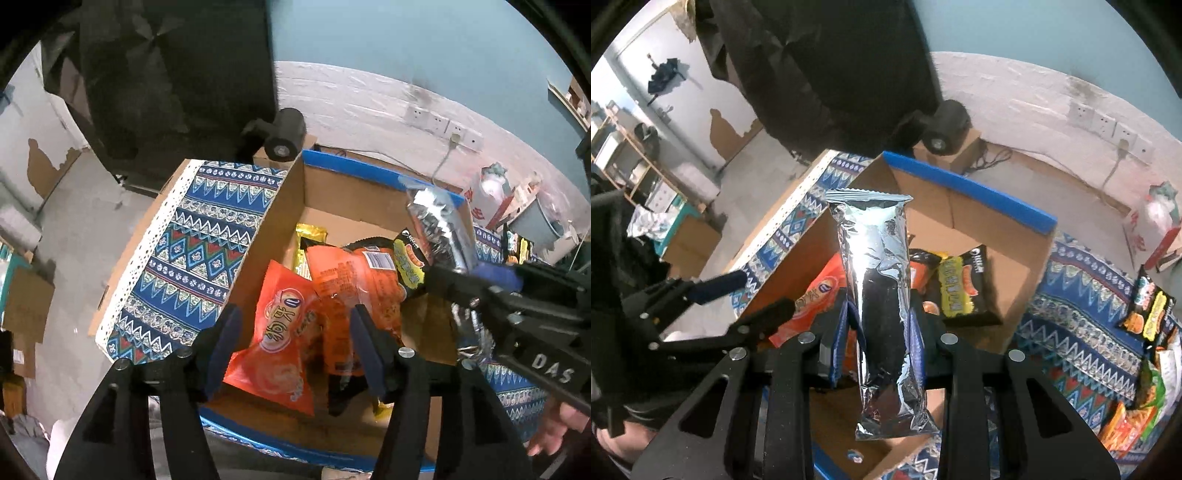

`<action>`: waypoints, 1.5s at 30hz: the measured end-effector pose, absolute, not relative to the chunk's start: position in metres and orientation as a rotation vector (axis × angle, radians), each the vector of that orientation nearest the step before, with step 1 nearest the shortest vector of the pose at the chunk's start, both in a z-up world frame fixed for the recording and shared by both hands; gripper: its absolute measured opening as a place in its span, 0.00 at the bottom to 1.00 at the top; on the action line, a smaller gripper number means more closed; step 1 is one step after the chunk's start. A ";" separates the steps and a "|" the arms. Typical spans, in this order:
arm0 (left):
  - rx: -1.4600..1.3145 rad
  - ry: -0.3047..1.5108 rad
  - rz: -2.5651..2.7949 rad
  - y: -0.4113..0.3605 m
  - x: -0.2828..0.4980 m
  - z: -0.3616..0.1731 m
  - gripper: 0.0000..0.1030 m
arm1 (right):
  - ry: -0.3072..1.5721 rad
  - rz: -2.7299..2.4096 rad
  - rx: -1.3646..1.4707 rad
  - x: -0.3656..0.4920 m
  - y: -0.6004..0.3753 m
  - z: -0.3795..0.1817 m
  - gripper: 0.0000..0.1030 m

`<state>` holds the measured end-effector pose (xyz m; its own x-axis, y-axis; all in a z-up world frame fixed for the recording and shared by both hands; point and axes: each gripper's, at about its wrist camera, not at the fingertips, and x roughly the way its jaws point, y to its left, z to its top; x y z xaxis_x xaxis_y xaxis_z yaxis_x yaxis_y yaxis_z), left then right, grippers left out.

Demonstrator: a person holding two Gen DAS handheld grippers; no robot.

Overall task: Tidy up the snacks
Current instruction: 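Open both tools to drop the orange bag and silver packet into the box, then move the right tool to the pile and grasp the white chip bag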

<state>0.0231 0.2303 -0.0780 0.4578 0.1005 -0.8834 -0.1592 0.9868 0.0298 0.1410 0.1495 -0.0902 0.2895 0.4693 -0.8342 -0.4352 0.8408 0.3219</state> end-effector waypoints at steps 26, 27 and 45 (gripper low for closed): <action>0.107 1.063 0.006 0.119 0.027 -0.061 0.79 | 1.027 0.408 -0.109 0.111 0.037 -0.058 0.76; 0.119 1.062 -0.003 0.113 0.026 -0.061 0.79 | 1.027 0.401 -0.105 0.110 0.030 -0.057 0.77; 0.268 1.058 -0.156 0.005 0.026 -0.062 0.79 | 1.036 0.246 -0.055 0.092 -0.091 -0.055 0.77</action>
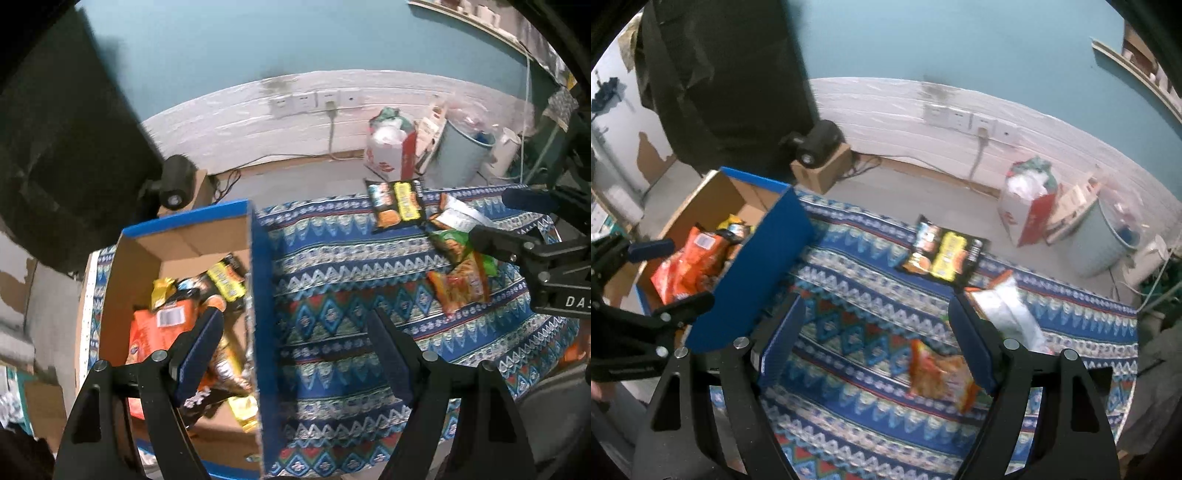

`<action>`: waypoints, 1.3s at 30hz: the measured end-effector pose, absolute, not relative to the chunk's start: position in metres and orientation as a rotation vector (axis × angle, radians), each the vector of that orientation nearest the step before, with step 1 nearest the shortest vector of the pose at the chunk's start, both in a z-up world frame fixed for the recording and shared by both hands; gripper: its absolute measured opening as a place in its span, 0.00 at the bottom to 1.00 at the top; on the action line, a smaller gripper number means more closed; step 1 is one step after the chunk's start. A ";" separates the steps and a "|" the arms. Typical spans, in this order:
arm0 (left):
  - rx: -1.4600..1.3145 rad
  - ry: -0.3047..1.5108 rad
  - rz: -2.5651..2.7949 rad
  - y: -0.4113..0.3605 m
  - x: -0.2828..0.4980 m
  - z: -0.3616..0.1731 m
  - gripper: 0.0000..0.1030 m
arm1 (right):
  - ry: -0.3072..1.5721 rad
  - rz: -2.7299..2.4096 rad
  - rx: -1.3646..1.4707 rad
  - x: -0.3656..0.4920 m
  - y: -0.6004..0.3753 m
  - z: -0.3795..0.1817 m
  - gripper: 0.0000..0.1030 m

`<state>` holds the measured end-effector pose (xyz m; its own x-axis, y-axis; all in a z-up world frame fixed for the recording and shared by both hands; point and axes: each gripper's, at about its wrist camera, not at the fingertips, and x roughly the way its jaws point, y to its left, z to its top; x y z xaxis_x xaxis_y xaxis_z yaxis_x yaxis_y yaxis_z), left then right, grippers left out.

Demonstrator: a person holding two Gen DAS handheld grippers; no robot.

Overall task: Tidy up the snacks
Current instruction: 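Move the right tool to the pile and grasp the white chip bag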

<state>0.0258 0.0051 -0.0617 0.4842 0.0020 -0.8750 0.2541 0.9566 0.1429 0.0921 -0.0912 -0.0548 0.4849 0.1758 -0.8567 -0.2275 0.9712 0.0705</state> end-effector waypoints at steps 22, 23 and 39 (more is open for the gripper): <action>0.294 1.150 -0.284 -0.104 0.083 -0.109 0.79 | 1.209 0.154 -0.171 0.132 -0.222 -0.102 0.77; 0.293 1.157 -0.288 -0.106 0.086 -0.112 0.79 | 1.219 0.158 -0.166 0.135 -0.225 -0.108 0.77; 0.287 1.296 -0.317 -0.127 0.105 -0.170 0.79 | 1.333 0.210 -0.126 0.162 -0.244 -0.189 0.77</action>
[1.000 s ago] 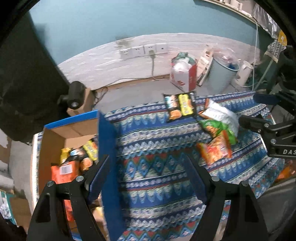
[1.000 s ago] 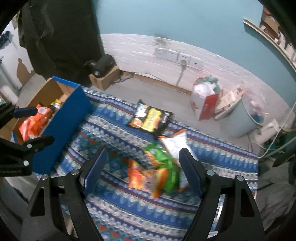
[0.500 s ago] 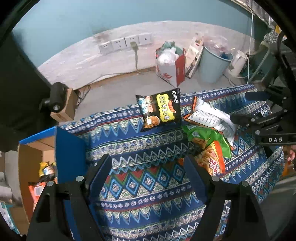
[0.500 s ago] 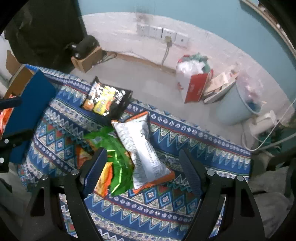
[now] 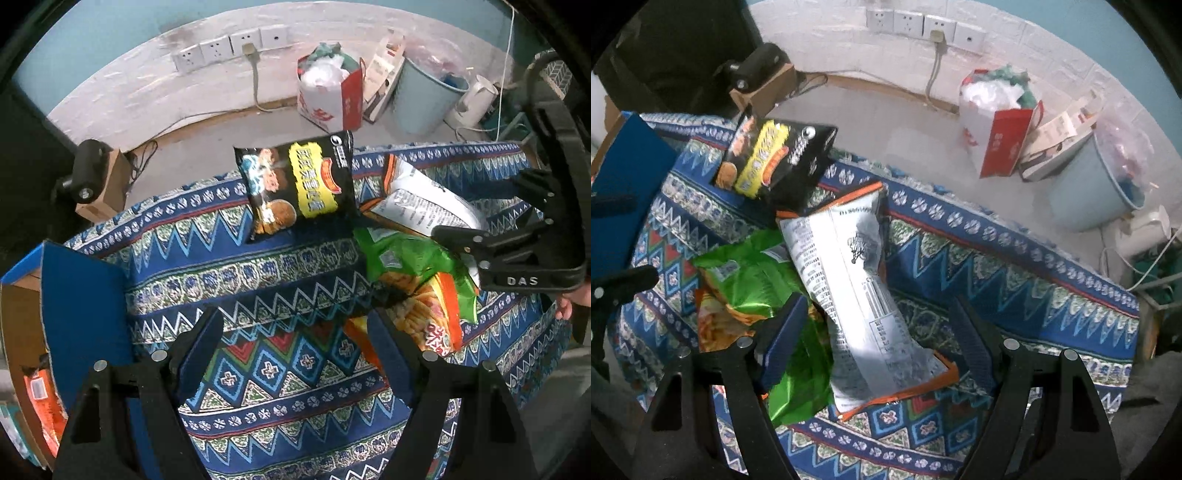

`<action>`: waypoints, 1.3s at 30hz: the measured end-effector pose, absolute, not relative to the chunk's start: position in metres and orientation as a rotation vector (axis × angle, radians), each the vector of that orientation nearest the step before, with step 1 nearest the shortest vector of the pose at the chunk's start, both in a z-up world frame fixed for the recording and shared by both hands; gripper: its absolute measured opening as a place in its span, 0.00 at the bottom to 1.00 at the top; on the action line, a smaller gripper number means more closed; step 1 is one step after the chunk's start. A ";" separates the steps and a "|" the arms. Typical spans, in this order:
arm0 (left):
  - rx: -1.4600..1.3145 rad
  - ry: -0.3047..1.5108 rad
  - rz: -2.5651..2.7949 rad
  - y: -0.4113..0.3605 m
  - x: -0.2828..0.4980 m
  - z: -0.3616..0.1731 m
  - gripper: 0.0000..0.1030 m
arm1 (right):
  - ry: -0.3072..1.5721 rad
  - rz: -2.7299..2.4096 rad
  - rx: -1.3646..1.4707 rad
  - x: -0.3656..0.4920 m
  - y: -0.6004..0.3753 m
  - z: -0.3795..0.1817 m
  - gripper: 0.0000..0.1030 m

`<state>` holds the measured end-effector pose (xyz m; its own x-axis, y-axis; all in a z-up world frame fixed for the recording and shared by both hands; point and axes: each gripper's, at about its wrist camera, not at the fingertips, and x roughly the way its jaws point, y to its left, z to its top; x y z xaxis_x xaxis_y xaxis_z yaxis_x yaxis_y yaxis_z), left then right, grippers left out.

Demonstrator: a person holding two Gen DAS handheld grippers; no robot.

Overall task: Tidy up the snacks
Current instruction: 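Move the right tool to the pile and grasp the white chip bag, then grasp the orange-red chip bag with the left tool while the right tool holds the white bag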

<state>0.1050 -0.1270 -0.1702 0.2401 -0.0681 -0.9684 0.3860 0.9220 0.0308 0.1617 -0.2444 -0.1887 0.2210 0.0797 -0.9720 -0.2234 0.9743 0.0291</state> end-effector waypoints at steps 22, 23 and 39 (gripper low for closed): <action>0.043 1.413 -0.358 -0.111 0.077 -0.179 0.79 | 1.442 0.119 -0.037 0.090 -0.216 -0.205 0.34; 0.026 1.412 -0.361 -0.112 0.077 -0.178 0.81 | 1.434 0.111 -0.031 0.088 -0.218 -0.203 0.34; 0.004 1.514 -0.363 -0.143 0.079 -0.226 0.85 | 1.355 0.037 0.050 0.072 -0.260 -0.167 0.34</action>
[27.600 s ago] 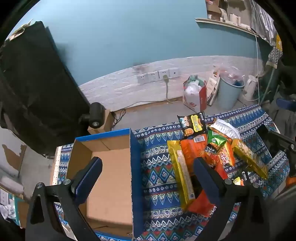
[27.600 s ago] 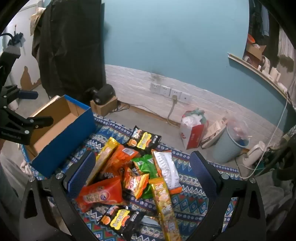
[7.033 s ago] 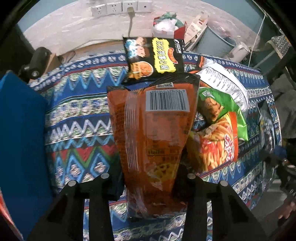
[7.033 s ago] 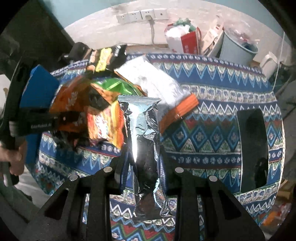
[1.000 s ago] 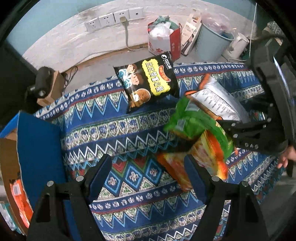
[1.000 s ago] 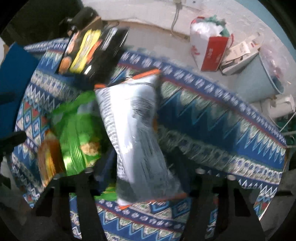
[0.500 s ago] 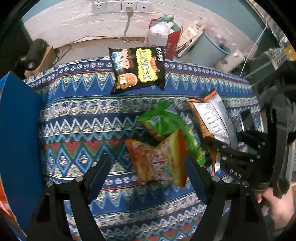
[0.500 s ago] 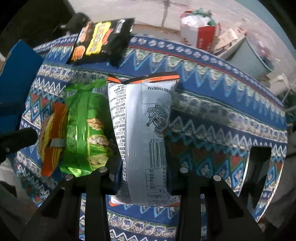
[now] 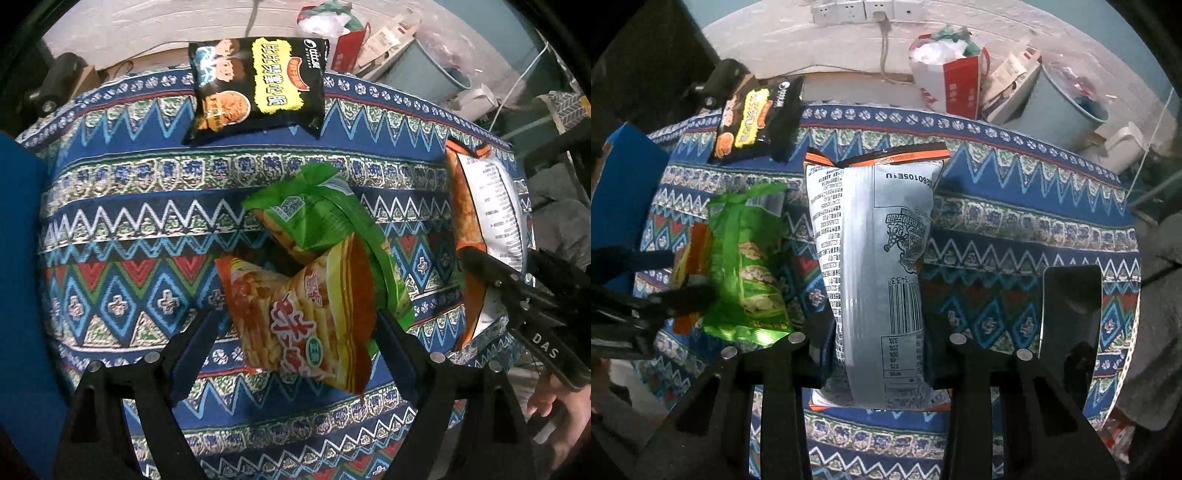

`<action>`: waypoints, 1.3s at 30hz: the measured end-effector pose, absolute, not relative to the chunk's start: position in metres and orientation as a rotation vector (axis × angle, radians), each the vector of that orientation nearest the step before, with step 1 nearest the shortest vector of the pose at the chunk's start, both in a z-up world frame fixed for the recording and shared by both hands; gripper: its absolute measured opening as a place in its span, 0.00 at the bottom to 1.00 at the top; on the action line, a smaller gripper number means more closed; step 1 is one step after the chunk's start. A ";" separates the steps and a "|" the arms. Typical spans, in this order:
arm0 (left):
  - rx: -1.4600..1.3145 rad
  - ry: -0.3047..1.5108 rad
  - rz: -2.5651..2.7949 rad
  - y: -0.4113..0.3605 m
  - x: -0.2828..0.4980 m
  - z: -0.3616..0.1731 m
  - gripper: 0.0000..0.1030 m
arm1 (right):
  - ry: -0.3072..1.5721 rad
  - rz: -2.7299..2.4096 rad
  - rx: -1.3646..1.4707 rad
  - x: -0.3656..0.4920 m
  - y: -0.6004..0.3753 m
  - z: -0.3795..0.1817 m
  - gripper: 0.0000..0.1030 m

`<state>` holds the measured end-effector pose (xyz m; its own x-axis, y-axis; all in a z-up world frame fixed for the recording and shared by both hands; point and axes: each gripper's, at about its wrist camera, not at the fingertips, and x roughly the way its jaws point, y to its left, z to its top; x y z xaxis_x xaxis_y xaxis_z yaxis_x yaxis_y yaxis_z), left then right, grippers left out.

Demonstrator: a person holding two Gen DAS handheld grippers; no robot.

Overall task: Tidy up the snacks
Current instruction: 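Grasp the orange-red chip bag with the left tool while the right tool holds the white bag, then carry the white bag and orange-red bag into the box and release both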

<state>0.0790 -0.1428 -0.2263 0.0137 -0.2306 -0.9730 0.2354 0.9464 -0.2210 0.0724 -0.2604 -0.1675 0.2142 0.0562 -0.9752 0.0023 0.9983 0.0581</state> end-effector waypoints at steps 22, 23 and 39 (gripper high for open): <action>-0.053 1.468 -0.461 -0.107 0.074 -0.207 0.34 | 1.323 0.120 0.013 0.085 -0.222 -0.161 0.34; -0.045 1.458 -0.459 -0.106 0.072 -0.203 0.33 | 1.321 0.122 0.011 0.085 -0.220 -0.161 0.34; 0.091 1.276 -0.436 -0.076 0.043 -0.134 0.32 | 1.226 0.175 0.001 0.078 -0.190 -0.121 0.34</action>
<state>0.0433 -0.0762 -0.1341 0.2209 -0.2649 -0.9386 0.3642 0.9152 -0.1726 0.0779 -0.1904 -0.1209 0.3262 0.1336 -0.9358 -0.1329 0.9866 0.0945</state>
